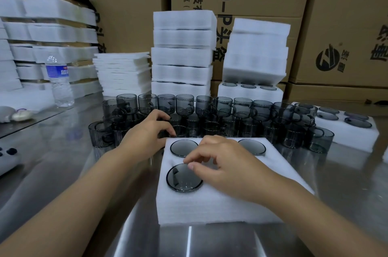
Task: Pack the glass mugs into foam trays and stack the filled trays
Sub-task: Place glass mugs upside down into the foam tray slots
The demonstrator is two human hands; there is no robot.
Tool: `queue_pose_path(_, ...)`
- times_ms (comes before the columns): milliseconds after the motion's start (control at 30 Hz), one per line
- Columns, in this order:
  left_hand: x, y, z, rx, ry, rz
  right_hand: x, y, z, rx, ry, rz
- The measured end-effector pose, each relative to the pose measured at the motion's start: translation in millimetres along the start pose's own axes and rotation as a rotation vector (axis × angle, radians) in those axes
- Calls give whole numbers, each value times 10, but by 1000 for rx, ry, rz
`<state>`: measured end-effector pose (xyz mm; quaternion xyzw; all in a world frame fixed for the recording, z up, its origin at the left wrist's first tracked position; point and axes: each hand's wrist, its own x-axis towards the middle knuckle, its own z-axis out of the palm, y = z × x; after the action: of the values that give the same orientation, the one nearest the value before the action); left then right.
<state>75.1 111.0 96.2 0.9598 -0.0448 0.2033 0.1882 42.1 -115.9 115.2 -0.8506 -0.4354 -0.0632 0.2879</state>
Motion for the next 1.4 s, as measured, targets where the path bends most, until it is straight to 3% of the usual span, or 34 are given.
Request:
queue_pose_path(133,-11,21,-2,-55,22,22,-1,5,-1,8,2,6)
queue_pose_path(267,15,88,-64,-202,170,66,6,10,-3,22,5,4)
queue_pose_path(367,4,206,-138,-293,289,136,25,29,-13,203,82,59)
queue_pose_path(467,-31,348,-167,-339,346,205,88,85,-60,518,269,220)
queue_pose_path(600,-104,509,-134,-347,360,298,151,179,-90,747,434,443)
queue_pose_path(967,-241,732,11,-315,302,508,163,202,-74,911,462,464)
queue_pose_path(1167,-237,730,23,-471,273,409,186,240,-71,903,467,473)
queue_pose_path(1400,-204,710,71,-765,-12,136,146,175,-94,847,496,451)
